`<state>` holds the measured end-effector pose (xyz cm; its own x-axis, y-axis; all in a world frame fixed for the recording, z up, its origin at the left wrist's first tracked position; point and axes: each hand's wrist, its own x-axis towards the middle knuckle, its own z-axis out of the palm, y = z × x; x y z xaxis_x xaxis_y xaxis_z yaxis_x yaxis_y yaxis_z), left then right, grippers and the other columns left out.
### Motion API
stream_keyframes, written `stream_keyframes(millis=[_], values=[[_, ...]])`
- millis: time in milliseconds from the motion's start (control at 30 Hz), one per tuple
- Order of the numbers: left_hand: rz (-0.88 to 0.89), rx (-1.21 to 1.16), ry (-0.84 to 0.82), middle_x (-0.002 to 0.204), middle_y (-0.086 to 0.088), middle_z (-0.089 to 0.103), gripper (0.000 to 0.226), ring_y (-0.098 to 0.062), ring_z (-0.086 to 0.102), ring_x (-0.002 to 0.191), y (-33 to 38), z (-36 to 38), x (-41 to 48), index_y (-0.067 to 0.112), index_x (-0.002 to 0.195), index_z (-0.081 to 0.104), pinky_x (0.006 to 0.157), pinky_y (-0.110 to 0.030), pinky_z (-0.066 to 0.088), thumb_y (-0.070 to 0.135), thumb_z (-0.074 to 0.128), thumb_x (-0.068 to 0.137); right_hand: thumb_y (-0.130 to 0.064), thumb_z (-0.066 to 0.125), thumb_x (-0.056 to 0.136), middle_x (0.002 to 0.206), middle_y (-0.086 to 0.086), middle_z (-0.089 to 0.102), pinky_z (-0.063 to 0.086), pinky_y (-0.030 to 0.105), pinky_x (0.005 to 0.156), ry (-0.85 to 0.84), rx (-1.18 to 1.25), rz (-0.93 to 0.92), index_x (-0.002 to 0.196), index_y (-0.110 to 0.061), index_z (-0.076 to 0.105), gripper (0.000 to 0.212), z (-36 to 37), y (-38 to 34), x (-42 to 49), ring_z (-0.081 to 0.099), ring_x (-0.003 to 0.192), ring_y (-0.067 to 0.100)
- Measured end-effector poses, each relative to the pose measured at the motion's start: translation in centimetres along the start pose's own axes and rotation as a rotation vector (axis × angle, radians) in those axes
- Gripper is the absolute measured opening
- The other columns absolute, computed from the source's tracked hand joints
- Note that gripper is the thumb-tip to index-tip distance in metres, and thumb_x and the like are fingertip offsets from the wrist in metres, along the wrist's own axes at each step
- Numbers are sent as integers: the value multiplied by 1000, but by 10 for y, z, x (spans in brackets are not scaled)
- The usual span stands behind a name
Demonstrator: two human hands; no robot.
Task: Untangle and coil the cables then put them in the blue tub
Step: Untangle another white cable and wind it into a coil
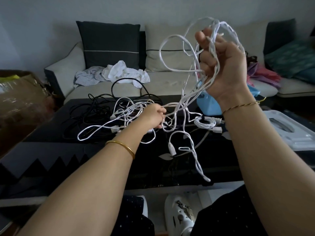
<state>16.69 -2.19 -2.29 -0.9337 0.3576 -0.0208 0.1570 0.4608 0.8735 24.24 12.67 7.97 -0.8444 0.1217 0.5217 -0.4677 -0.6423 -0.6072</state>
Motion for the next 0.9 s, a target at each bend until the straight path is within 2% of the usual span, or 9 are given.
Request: stream_keyframes(millis=[133, 267, 367, 500, 567, 633, 700, 800, 900], values=[[48, -111, -131, 137, -6, 47, 48, -20, 60, 97, -6, 14, 4, 15, 132, 49, 77, -33, 54, -9, 54, 90, -1, 35, 84, 89, 11, 62, 24, 15, 33, -85, -41, 15, 95, -5, 54, 22, 6, 1, -1, 28, 40, 5], [125, -141, -197, 98, -14, 62, 12, -18, 62, 80, -6, 18, 9, 8, 97, 59, 64, -25, 53, -2, 56, 92, 0, 29, 89, 87, 11, 62, 25, 15, 32, -119, 18, 54, 96, -4, 53, 26, 3, 1, 1, 29, 38, 5], [223, -162, -20, 94, -11, 65, 9, -20, 65, 83, -3, 10, 17, -1, 98, 63, 72, -30, 56, 3, 58, 92, 0, 25, 90, 86, 10, 61, 27, 15, 30, -120, 6, 84, 96, -4, 52, 28, -3, -1, 1, 29, 37, 4], [361, -388, 106, 108, -9, 64, 13, -18, 67, 98, 17, -6, 19, 5, 102, 64, 87, -30, 55, 4, 53, 95, -1, 28, 88, 87, 10, 60, 26, 15, 31, -100, -11, 96, 96, -4, 52, 26, -18, -2, 3, 29, 37, 4], [407, -466, 214, 105, -9, 67, 17, -14, 69, 95, 28, -12, 18, 0, 107, 64, 87, -27, 55, 1, 55, 94, -2, 30, 87, 86, 10, 62, 24, 15, 32, -67, -14, 93, 96, -3, 52, 25, -24, -1, 3, 28, 36, 4], [452, -448, 370, 101, -3, 70, 15, -11, 68, 94, 36, -20, 17, 7, 103, 68, 91, -29, 54, 4, 60, 90, -1, 30, 87, 84, 11, 63, 25, 15, 31, -30, -17, 97, 97, -2, 53, 25, -26, 3, 4, 28, 36, 4], [528, -399, 487, 104, -3, 70, 14, -10, 66, 98, 43, -28, 12, 12, 102, 69, 94, -27, 51, 10, 62, 90, -1, 30, 87, 84, 10, 62, 26, 15, 30, -17, -37, 106, 99, -2, 53, 26, -25, 9, 6, 27, 36, 3], [654, -125, 692, 106, 0, 64, 20, -5, 61, 91, 46, -44, 3, 7, 108, 69, 81, -8, 45, 7, 58, 91, 0, 32, 89, 71, 4, 65, 24, 15, 32, 65, -152, 119, 101, -1, 57, 28, -21, 23, 12, 30, 35, 4], [657, 239, 831, 93, -1, 64, 18, -17, 60, 85, 36, -62, -1, 12, 97, 75, 73, -23, 47, 9, 62, 85, 0, 42, 90, 60, 3, 63, 28, 16, 33, 262, -429, 140, 92, -4, 65, 23, -23, 47, 17, 36, 33, 6]])
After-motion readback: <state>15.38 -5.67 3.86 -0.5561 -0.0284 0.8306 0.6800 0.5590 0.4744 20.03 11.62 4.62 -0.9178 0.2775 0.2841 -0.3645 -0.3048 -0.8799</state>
